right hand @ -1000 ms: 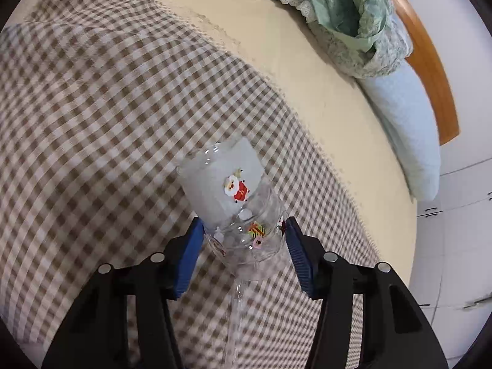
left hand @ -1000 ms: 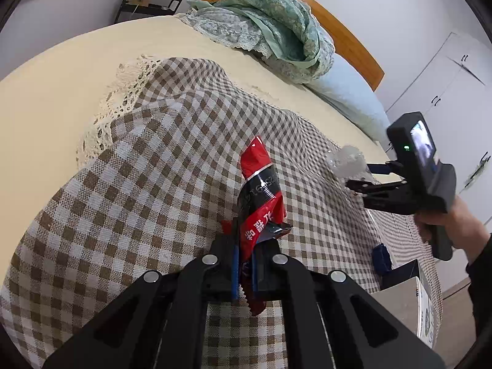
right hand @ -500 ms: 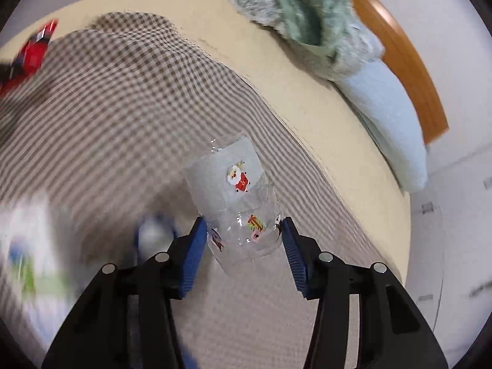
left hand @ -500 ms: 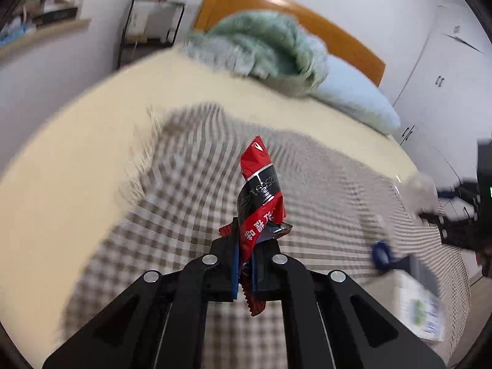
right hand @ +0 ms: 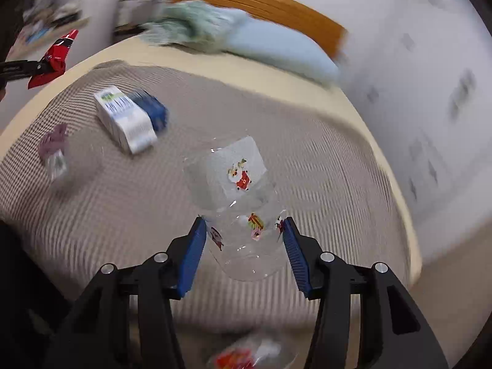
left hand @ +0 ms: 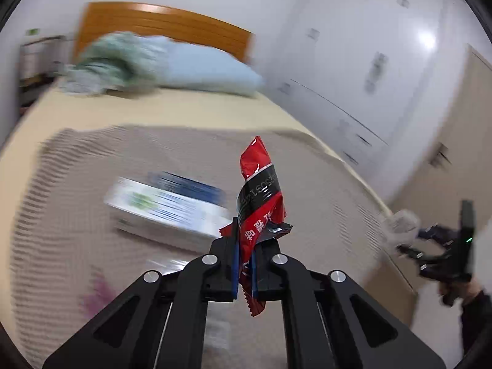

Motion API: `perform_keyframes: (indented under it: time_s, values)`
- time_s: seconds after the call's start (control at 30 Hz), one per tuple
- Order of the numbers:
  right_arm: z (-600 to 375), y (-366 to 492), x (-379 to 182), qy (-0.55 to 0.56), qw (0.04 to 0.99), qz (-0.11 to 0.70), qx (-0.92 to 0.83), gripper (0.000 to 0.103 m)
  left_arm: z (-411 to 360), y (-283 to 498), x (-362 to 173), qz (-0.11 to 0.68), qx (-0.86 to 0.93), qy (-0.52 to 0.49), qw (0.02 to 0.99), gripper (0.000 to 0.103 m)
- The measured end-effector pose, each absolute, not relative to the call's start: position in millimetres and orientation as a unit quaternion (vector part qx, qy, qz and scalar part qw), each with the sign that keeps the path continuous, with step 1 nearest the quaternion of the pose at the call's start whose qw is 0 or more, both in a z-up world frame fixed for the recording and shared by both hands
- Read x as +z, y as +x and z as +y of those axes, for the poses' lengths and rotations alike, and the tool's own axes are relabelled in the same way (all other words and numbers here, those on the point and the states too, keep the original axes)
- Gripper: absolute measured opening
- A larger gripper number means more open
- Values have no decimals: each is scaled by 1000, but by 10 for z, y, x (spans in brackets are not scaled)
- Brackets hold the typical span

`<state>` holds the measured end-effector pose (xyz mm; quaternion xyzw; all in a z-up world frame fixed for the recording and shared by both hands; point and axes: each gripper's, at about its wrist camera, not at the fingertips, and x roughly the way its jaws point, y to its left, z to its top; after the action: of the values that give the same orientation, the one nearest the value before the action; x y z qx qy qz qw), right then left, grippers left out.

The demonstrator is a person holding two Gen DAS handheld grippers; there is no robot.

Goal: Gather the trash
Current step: 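Carry the cup and snack bag to the wastebasket and open both tools over it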

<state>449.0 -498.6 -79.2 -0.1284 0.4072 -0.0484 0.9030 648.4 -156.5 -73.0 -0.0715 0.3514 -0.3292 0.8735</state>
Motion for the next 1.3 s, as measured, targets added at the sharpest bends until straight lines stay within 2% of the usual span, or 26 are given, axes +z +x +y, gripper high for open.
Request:
perform_keyframes:
  time_s: [0.13,0.23,0.37,0.53,0.7,0.87,1.07,1.23,1.27,1.3]
  values:
    - [-5538,3451,-1292,-13,893,438,-103,52,-2624,5745,-921,399,-407,-38,821,3]
    - [-5926,2773,-2168,100,856,484,-152,53,-3288,5209,-1209,433,-436,2,789,3]
    - [-6435,2351,-3330,232,785,531,-220,54,-3942,4715,-1659,481,-442,48,756,3]
    - [-7029,2551,-4472,321,713,562,-269,56,-4406,4404,-2134,531,-434,96,721,3]
    - [-7608,3101,-5028,313,695,577,-293,62,-4853,4363,-2536,576,-419,123,691,3]
    - [-7939,2957,-5106,302,709,557,-308,73,-5420,4319,-2921,610,-426,138,654,3]
    - [-7732,2292,-4689,312,738,497,-332,73,-6199,4185,-3905,724,-377,182,548,3]
    - [-7427,1534,-4502,377,716,462,-363,73,-6915,3943,-4643,753,-395,224,477,7]
    - [-7374,1399,-4474,382,710,460,-373,73,-6986,3891,-4840,763,-381,219,474,14]
    - [-7322,1285,-4445,385,705,457,-381,73,-6999,3925,-4972,769,-370,222,471,42]
